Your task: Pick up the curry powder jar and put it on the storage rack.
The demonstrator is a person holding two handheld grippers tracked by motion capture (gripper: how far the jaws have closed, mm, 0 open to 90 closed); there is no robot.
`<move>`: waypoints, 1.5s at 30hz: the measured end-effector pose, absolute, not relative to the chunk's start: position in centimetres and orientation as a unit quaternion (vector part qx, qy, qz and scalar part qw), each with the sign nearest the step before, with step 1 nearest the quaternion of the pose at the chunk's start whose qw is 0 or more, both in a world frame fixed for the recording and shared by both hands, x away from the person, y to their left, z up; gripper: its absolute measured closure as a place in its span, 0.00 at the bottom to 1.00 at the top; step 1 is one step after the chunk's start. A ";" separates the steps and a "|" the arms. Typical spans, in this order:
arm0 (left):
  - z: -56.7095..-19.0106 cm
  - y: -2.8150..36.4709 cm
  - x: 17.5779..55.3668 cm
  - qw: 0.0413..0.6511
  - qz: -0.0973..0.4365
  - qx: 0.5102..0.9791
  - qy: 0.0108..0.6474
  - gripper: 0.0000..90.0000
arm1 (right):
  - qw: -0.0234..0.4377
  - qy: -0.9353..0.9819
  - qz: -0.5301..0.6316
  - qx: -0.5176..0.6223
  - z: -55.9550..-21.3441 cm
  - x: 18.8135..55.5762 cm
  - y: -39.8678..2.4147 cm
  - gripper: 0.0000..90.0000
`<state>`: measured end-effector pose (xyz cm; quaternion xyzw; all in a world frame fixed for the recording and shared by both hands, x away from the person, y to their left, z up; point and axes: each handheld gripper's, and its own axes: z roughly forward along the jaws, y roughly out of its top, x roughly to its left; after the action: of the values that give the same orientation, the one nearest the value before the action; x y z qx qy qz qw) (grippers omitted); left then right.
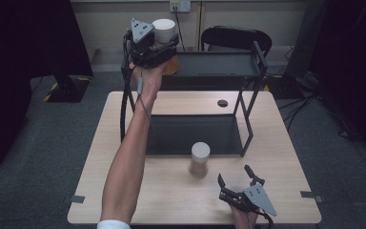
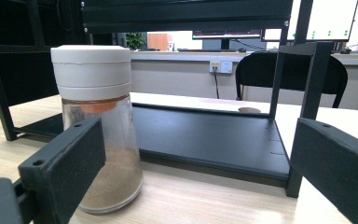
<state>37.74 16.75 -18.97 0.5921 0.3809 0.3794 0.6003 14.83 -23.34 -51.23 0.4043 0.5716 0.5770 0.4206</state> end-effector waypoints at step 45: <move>-21.2 17.4 35.9 0.638 0.390 0.552 0.368 0.00 | 0.422 0.571 0.576 0.405 -51.2 14.8 -23.3 0.02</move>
<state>35.89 17.39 -21.23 0.5520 0.3682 0.3903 0.6382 14.81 -23.29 -51.25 0.4045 0.5711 0.5764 0.4219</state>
